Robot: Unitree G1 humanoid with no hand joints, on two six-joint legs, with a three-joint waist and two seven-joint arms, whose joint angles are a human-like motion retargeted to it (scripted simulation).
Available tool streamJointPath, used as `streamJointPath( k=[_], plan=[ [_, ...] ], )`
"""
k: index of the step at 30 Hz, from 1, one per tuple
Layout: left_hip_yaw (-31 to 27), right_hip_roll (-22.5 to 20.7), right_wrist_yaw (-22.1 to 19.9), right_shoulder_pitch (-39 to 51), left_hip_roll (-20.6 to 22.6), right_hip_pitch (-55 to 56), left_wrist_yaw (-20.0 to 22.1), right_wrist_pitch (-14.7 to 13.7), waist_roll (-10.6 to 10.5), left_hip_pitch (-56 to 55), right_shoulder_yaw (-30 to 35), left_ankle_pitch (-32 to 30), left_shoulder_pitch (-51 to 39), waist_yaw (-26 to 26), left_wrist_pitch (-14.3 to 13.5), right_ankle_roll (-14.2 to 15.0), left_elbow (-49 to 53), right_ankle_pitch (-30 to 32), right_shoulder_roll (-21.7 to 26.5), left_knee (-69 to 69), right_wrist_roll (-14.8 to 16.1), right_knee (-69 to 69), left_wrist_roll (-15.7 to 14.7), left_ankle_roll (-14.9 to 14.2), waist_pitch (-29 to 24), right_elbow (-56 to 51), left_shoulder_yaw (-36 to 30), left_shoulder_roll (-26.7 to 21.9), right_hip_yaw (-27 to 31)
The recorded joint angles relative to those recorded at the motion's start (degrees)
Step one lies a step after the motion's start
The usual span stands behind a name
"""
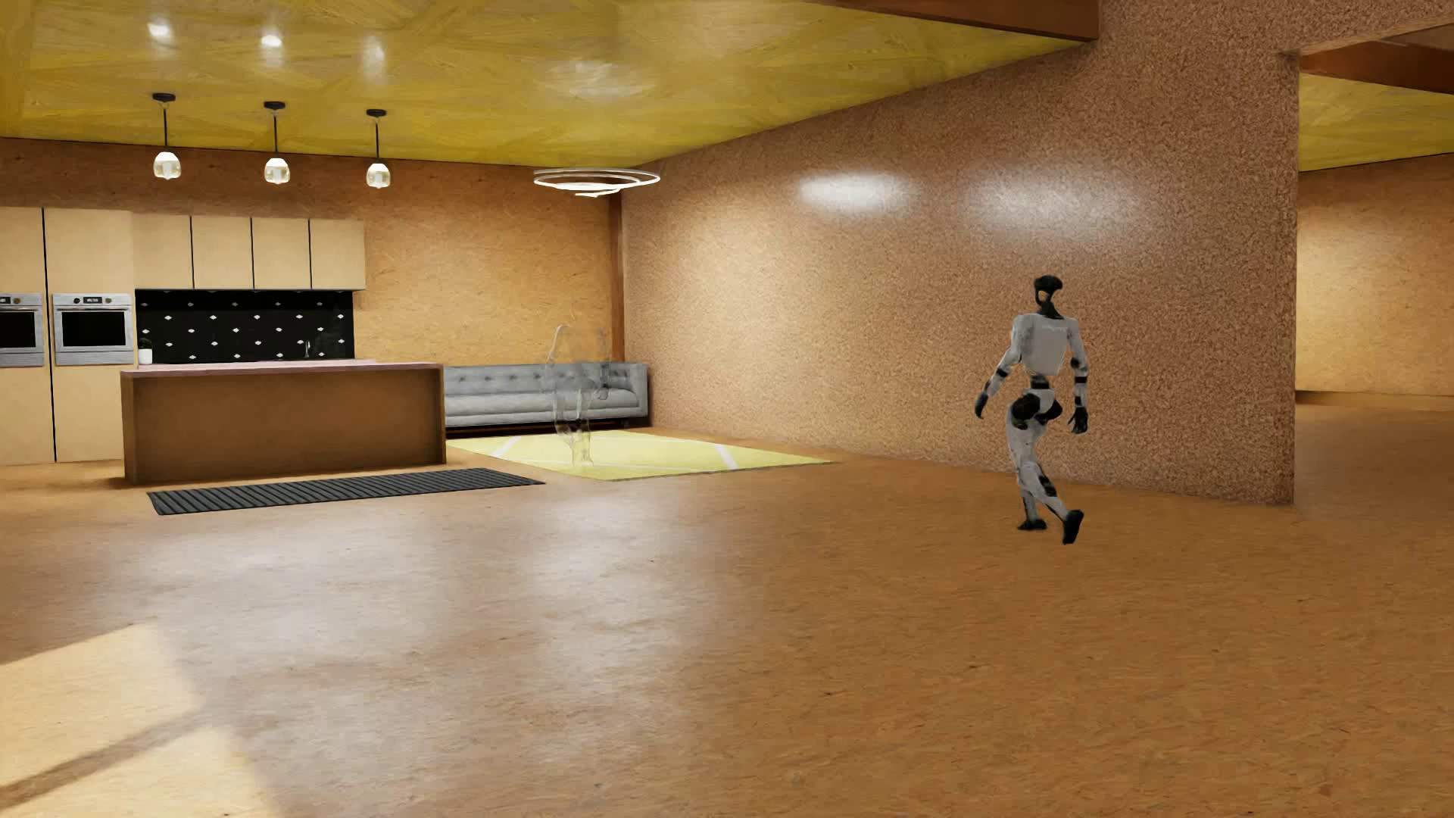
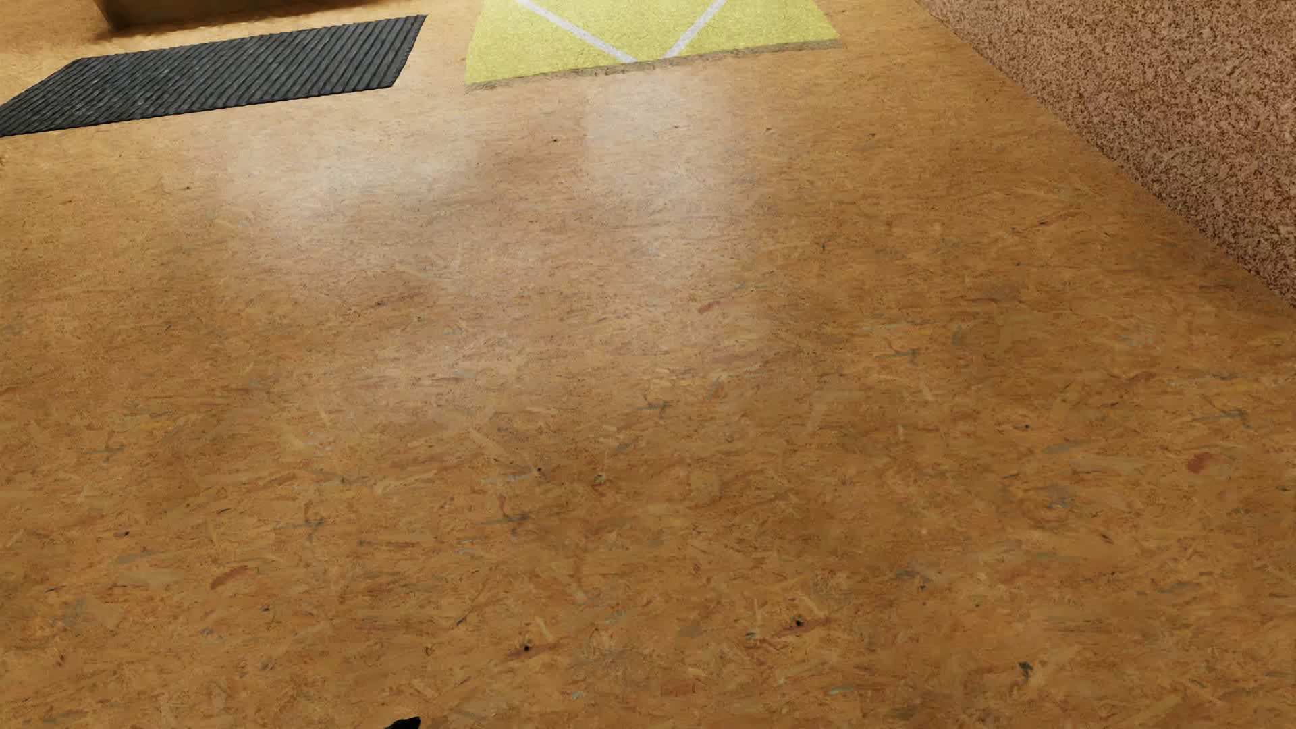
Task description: Go forward
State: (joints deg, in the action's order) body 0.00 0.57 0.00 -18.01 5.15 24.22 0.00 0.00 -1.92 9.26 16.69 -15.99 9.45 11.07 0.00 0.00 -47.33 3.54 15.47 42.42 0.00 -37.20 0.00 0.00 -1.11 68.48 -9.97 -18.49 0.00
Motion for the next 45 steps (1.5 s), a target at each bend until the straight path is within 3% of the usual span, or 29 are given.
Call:
streamJointPath(
  k=[1, 2, 4, 6, 9, 10, 12, 13, 15, 16, 17, 18, 20, 21, 24, 26, 27, 28, 29, 30, 32, 34, 35, 37, 39, 42, 43, 44, 45],
  plan=[
    [0.0, -1.0, 0.0, 0.66, 0.8, -1.85, 0.0, 0.0, 0.59, -6.47, -0.24, -6.02, 0.88, -1.16, 0.0, 0.0, -0.9, -2.45, 0.06, 10.05, 0.0, -0.24, 0.0, 0.0, 0.16, -0.58, -1.97, 0.32, 0.0],
    [0.0, -2.1, 0.0, 1.5, 1.17, -4.66, 0.0, 0.0, 1.16, -12.25, 0.29, -6.26, 1.49, -3.23, 0.0, 0.0, -1.89, -4.61, 0.15, 19.17, 0.0, -0.01, 0.0, 0.0, -0.3, -1.8, -4.34, 0.14, 0.0],
    [0.0, -3.04, 0.0, 3.44, 0.8, -13.15, 0.0, 0.0, 2.36, -21.76, 0.65, 0.06, 3.71, -7.95, 0.0, 0.0, -3.26, -6.98, 0.83, 28.74, 0.0, 2.84, 0.0, 0.0, -1.15, -4.98, -6.93, 0.56, 0.0],
    [0.0, -1.98, 0.0, 6.41, 0.58, -20.69, 0.0, 0.0, 3.9, -29.62, 0.2, -2.25, 6.08, -13.68, 0.0, 0.0, -4.34, -9.11, 1.8, 23.45, 0.0, 5.29, 0.0, 0.0, -1.82, -8.45, -9.33, 0.83, 0.0],
    [0.0, -0.24, 0.0, 10.39, 0.04, -30.32, 0.0, 0.0, 5.1, -34.65, -1.7, -13.51, 9.07, -19.71, 0.0, 0.0, -4.41, -13.12, 3.63, -2.68, 0.0, 8.29, 0.0, 0.0, -2.05, -15.16, -12.22, 0.71, 0.0],
    [0.0, -0.55, 0.0, 11.25, -0.21, -33.58, 0.0, 0.0, 4.91, -34.94, -2.47, -10.93, 9.91, -20.68, 0.0, 0.0, -4.69, -15.68, 4.13, -10.93, 0.0, 8.89, 0.0, 0.0, -1.97, -17.13, -13.15, 0.71, 0.0],
    [0.0, 0.47, 0.0, 13.37, 0.54, -37.0, 0.0, 0.0, 5.31, -32.94, -4.23, 17.9, 10.55, -23.19, 0.0, 0.0, -6.5, -17.29, 4.68, -24.03, 0.0, 7.82, 0.0, 0.0, -1.56, -19.01, -14.8, 1.2, 0.0],
    [0.0, 1.16, 0.0, 13.87, 1.22, -38.46, 0.0, 0.0, 5.5, -33.71, -4.63, 21.17, 10.96, -23.85, 0.0, 0.0, -7.62, -15.91, 4.84, -17.35, 0.0, 6.58, 0.0, 0.0, -1.57, -19.42, -15.51, 1.5, 0.0],
    [0.0, 2.54, 0.0, 13.2, 4.29, -38.4, 0.0, 0.0, 6.58, -36.07, -5.46, 2.24, 11.44, -23.1, 0.0, 0.0, -9.95, -4.44, 4.37, -14.61, 0.0, -0.03, 0.0, 0.0, -0.8, -18.36, -16.5, 2.13, 0.0],
    [0.0, 3.6, 0.0, 11.65, 5.8, -36.47, 0.0, 0.0, 7.17, -35.21, -5.52, -0.58, 11.67, -21.68, 0.0, 0.0, -11.14, 7.24, 3.7, -11.7, 0.0, -7.75, 0.0, 0.0, -0.45, -16.67, -16.53, 2.17, 0.0],
    [0.0, 5.04, 0.0, 10.53, 6.88, -31.03, 0.0, 0.0, 8.07, -33.01, -4.28, 1.57, 11.49, -21.28, 0.0, 0.0, -10.97, 16.6, 3.28, -10.4, 0.0, -17.37, 0.0, 0.0, -0.13, -15.41, -15.77, 1.75, 0.0],
    [0.0, 5.97, 0.0, 10.22, 8.45, -24.48, 0.0, 0.0, 8.64, -31.03, -1.99, 3.77, 10.81, -19.66, 0.0, 0.0, -10.63, 17.35, 3.07, -9.68, 0.0, -27.16, 0.0, 0.0, -0.11, -13.97, -15.4, 1.44, 0.0],
    [0.0, 5.38, 0.0, 9.07, 9.0, -14.64, 0.0, 0.0, 7.96, -21.75, 0.63, 10.21, 9.52, -16.18, 0.0, 0.0, -8.15, -2.75, 2.66, -11.41, 0.0, -39.96, 0.0, 0.0, -1.22, -11.66, -12.69, 0.89, 0.0],
    [0.0, 5.0, 0.0, 8.38, 8.74, -10.04, 0.0, 0.0, 7.48, -17.0, 1.48, 13.86, 8.25, -13.69, 0.0, 0.0, -7.51, -6.33, 2.38, -12.67, 0.0, -41.36, 0.0, 0.0, -1.53, -10.12, -11.94, 0.41, 0.0],
    [0.0, 4.33, 0.0, 5.12, 5.55, -0.92, 0.0, 0.0, 5.5, -3.83, 2.3, 25.33, 4.97, -5.21, 0.0, 0.0, -3.11, -5.59, 2.14, -17.47, 0.0, -26.18, 0.0, 0.0, -1.71, -8.67, -9.8, -1.73, 0.0],
    [0.0, 4.88, 0.0, 2.63, 4.02, 1.35, 0.0, 0.0, 4.82, 1.39, 0.41, 31.66, 2.2, -1.74, 0.0, 0.0, 0.15, 0.13, 2.08, -18.54, 0.0, -4.35, 0.0, 0.0, -0.99, -10.48, -8.33, -3.05, 0.0],
    [0.0, 5.3, 0.0, 1.9, 3.63, 1.31, 0.0, 0.0, 4.71, 2.81, 0.84, 33.53, 0.6, -0.25, 0.0, 0.0, 1.11, -0.54, 2.09, -18.53, 0.0, 3.55, 0.0, 0.0, 0.05, -9.7, -7.31, -3.55, 0.0],
    [0.0, 5.31, 0.0, 1.15, 2.32, 0.04, 0.0, 0.0, 4.35, 4.51, 1.07, 34.21, -0.98, 0.89, 0.0, 0.0, 1.74, 6.62, 1.95, -18.29, 0.0, 26.15, 0.0, 0.0, 0.62, -9.05, -6.03, -3.77, 0.0],
    [0.0, 5.25, 0.0, 0.78, 1.72, 1.88, 0.0, 0.0, 4.01, 5.21, 1.15, 32.31, -2.17, 1.35, 0.0, 0.0, 1.7, 2.28, 1.88, -17.83, 0.0, 12.06, 0.0, 0.0, 0.95, -7.94, -4.61, -3.59, 0.0],
    [0.0, 4.48, 0.0, 0.4, 0.48, 2.99, 0.0, 0.0, 3.47, 7.01, 2.5, 28.58, -2.9, 1.6, 0.0, 0.0, 1.37, 2.22, 1.66, -16.9, 0.0, 7.53, 0.0, 0.0, 0.79, -6.03, -3.84, -3.4, 0.0],
    [0.0, 3.0, 0.0, 0.73, -0.43, 3.12, 0.0, 0.0, 2.03, 6.71, 5.7, 11.36, -1.39, 1.52, 0.0, 0.0, 0.15, 3.59, 1.23, -7.62, 0.0, -0.5, 0.0, 0.0, 0.84, -1.63, -2.74, -1.88, 0.0],
    [0.0, 0.95, 0.0, 0.62, -1.94, 0.19, 0.0, 0.0, 2.17, -2.72, 4.69, -5.7, 0.07, 1.15, 0.0, 0.0, -0.53, -3.27, 0.93, 9.47, 0.0, -4.35, 0.0, 0.0, 1.35, -2.92, -5.83, -1.51, 0.0],
    [0.0, -0.66, 0.0, 1.19, -2.37, -2.7, 0.0, 0.0, 2.54, -9.51, 5.19, -11.01, 0.51, -0.09, 0.0, 0.0, -0.32, -6.78, 0.72, 19.76, 0.0, -4.64, 0.0, 0.0, 0.69, -4.12, -8.47, -1.97, 0.0],
    [0.0, -1.92, 0.0, 3.27, -2.05, -10.86, 0.0, 0.0, 3.39, -18.61, 5.28, -1.88, 1.63, -3.95, 0.0, 0.0, -1.51, -9.97, 1.19, 31.27, 0.0, -2.38, 0.0, 0.0, -0.68, -6.76, -9.68, -0.94, 0.0],
    [0.0, -1.43, 0.0, 6.69, -1.01, -19.11, 0.0, 0.0, 4.77, -26.64, 4.34, 3.53, 3.59, -10.35, 0.0, 0.0, -2.57, -11.03, 2.1, 27.82, 0.0, 2.18, 0.0, 0.0, -1.42, -8.34, -10.59, 0.2, 0.0],
    [0.0, -0.37, 0.0, 10.65, -0.79, -28.72, 0.0, 0.0, 5.81, -33.9, -0.06, -8.72, 8.07, -17.88, 0.0, 0.0, 0.75, -15.11, 3.76, 3.98, 0.0, 6.46, 0.0, 0.0, -2.45, -14.84, -12.4, -0.21, 0.0],
    [0.0, -0.14, 0.0, 11.85, -0.88, -30.89, 0.0, 0.0, 5.46, -34.81, -1.08, -8.06, 9.34, -19.51, 0.0, 0.0, 1.34, -16.7, 4.61, -5.96, 0.0, 7.08, 0.0, 0.0, -2.27, -17.31, -13.54, -0.03, 0.0],
    [0.0, -0.06, 0.0, 13.01, -0.36, -33.32, 0.0, 0.0, 5.11, -34.17, -2.53, 3.37, 10.25, -20.36, 0.0, 0.0, 1.45, -18.3, 5.21, -14.98, 0.0, 7.57, 0.0, 0.0, -1.87, -19.03, -13.13, 0.52, 0.0],
    [0.0, 0.43, 0.0, 13.99, -0.29, -36.07, 0.0, 0.0, 4.87, -32.94, -3.32, 19.25, 11.08, -21.41, 0.0, 0.0, 0.56, -19.46, 5.6, -17.87, 0.0, 7.91, 0.0, 0.0, -1.58, -20.03, -14.21, 0.95, 0.0]
  ],
)
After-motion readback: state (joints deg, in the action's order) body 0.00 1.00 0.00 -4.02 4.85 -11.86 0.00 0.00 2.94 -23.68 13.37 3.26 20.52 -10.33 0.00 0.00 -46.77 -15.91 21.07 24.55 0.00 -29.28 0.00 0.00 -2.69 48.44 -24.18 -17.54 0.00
